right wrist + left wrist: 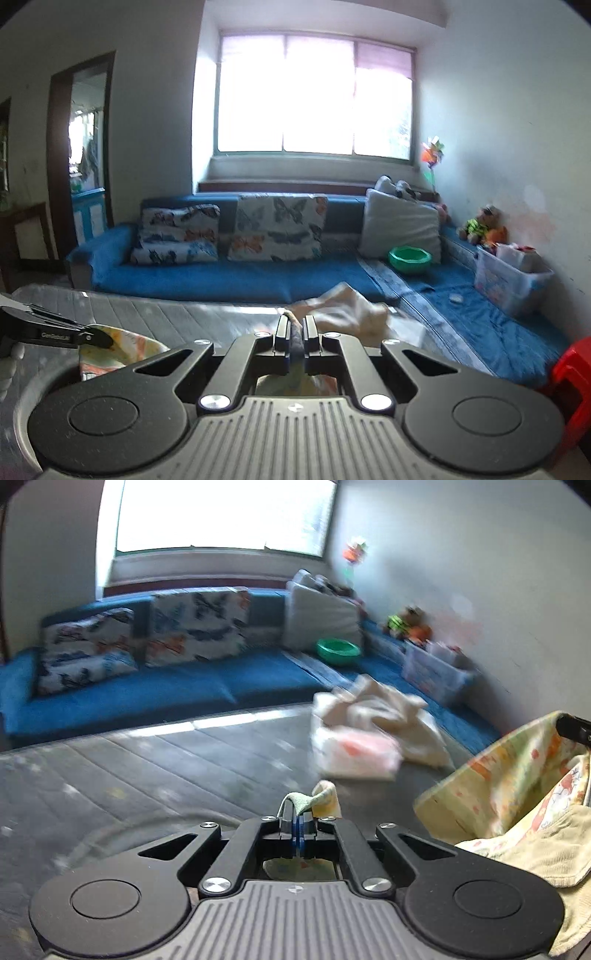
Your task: Fold clothes
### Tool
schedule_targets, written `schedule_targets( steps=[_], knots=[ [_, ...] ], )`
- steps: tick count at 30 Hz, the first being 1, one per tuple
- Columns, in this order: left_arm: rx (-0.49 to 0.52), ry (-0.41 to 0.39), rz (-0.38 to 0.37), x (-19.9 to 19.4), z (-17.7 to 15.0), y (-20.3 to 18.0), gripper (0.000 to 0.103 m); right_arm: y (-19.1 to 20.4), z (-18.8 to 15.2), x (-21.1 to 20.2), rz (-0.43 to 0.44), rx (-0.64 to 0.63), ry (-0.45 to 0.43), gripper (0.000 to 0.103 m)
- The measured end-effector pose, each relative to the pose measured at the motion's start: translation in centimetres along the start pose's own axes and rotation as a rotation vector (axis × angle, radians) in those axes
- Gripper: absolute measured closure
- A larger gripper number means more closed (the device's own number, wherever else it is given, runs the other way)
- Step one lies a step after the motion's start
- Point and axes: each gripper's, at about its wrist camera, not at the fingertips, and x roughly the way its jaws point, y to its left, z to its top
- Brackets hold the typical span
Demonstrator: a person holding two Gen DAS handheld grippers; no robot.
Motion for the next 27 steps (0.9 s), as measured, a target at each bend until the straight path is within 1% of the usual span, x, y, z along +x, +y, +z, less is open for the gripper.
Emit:
schedule_targets(
  steps=[4,7,9,11,12,14,16,19,21,23,26,27],
  knots=[
    [-0.013,-0.075,0.080,-2.5,2.9,3.4,0.102,2.3,2.8,2.0,0.036,0.000,-0.044,0.098],
    [-0.027,-0.142,0.135,-5.2,5.1,5.7,0.102,4.1,5.3,3.1,0.065,0.011,-0.106,0.098],
    [-0.023,-0.186,0.162,-7.3,6.2,6.8,0.102,5.2,6.7,3.1,0.090,0.015,-0.147,0.098],
    [-0.009,-0.223,0.182,-9.9,6.6,7.7,0.102,6.3,7.9,2.7,0.116,0.007,-0.181,0.098],
    [-0.003,-0.237,0.191,-11.2,6.6,8.1,0.102,6.7,8.2,2.5,0.128,0.002,-0.193,0.102],
    [0.010,-0.244,0.204,-13.1,6.1,8.7,0.102,7.6,8.4,1.5,0.161,-0.013,-0.216,0.103],
    [0.027,-0.228,0.200,-14.4,4.7,9.1,0.102,8.0,7.8,0.4,0.193,-0.016,-0.208,0.103],
    [0.068,-0.161,0.214,-15.3,0.9,9.1,0.102,9.1,5.6,-1.0,0.224,-0.065,-0.167,0.103],
    [0.095,-0.109,0.240,-15.4,-2.1,9.0,0.102,10.0,3.7,-1.2,0.249,-0.087,-0.118,0.103],
    [0.092,-0.060,0.254,-15.2,-4.9,9.2,0.102,10.8,1.8,-1.0,0.272,-0.105,-0.065,0.102],
    [0.051,0.007,0.261,-15.4,-8.9,9.9,0.102,12.0,-1.1,0.1,0.315,-0.128,0.039,0.095],
    [0.030,0.024,0.264,-15.5,-10.0,10.3,0.102,12.5,-2.2,0.7,0.329,-0.130,0.080,0.084]
  ],
)
